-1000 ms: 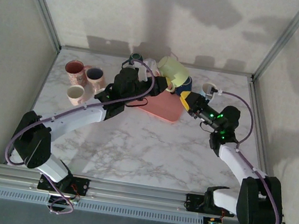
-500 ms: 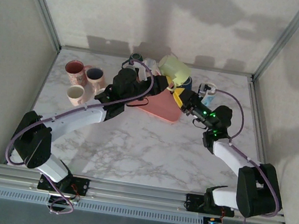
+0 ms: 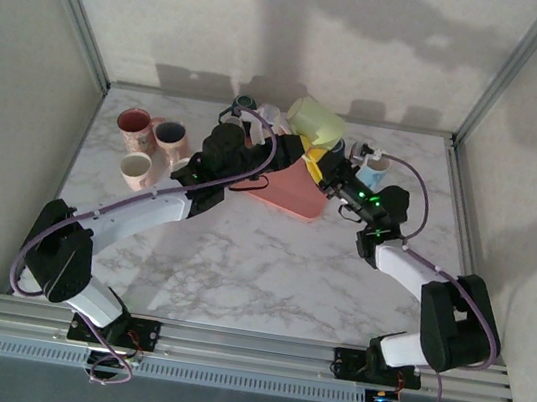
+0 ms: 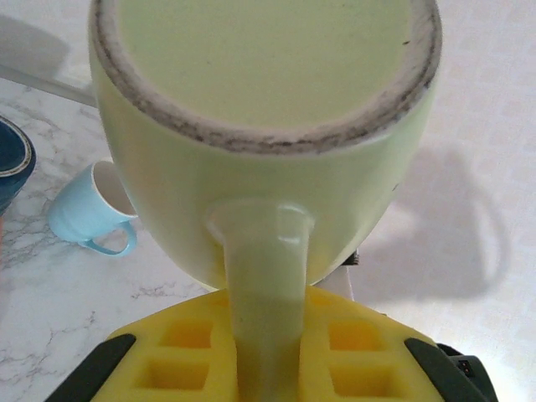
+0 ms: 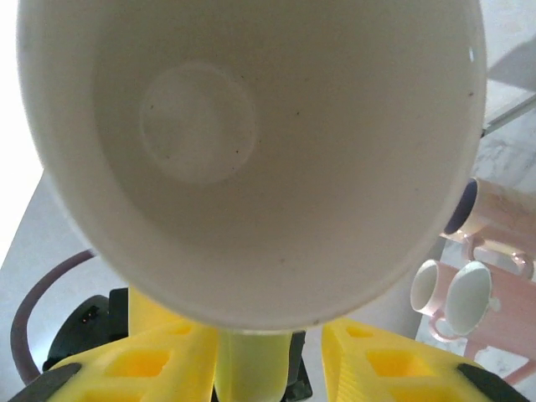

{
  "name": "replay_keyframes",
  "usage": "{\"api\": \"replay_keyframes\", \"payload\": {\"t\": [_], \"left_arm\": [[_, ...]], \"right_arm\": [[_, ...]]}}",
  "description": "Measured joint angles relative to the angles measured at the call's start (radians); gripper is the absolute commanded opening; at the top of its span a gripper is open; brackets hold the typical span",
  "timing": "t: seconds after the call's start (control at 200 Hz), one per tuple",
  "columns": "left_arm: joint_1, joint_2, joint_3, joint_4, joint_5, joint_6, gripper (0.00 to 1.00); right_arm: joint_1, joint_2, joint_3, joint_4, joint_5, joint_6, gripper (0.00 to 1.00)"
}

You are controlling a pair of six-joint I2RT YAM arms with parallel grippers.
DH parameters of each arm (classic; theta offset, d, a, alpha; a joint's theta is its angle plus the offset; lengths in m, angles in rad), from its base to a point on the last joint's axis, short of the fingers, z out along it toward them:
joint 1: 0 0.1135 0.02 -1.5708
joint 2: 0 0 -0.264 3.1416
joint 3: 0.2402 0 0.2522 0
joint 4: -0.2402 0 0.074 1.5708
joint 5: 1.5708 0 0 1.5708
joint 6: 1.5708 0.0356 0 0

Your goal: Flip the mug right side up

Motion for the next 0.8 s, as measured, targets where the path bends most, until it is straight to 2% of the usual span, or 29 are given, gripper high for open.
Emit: {"api": "replay_keyframes", "payload": {"t": [0.295,0.421,0.501,0.591,0.651,0.801], "left_arm": [[-0.001,0.000,0.000,0.000,-0.006,-0.003,0.00],[-0.001,0.000,0.000,0.000,-0.014,-0.004,0.00],[0.000,0.000,0.000,0.005,-0.016,-0.004,0.00],[0.000,0.000,0.000,0.007,-0.016,-0.003,0.00],[0.000,0.000,0.000,0.007,-0.016,-0.003,0.07],[-0.001,0.001,0.000,0.004,-0.016,0.012,0.37]], "right_arm": [[0.011,0.065,0.029,0.089,0.029,0.051,0.27],[0.013,0.073,0.034,0.109,0.034,0.069,0.13],[0.014,0.076,0.037,0.121,0.035,0.074,0.00],[0.014,0.077,0.037,0.123,0.037,0.069,0.00],[0.014,0.077,0.037,0.123,0.037,0.068,0.00],[0.014,0.077,0.037,0.120,0.037,0.053,0.00]]}}
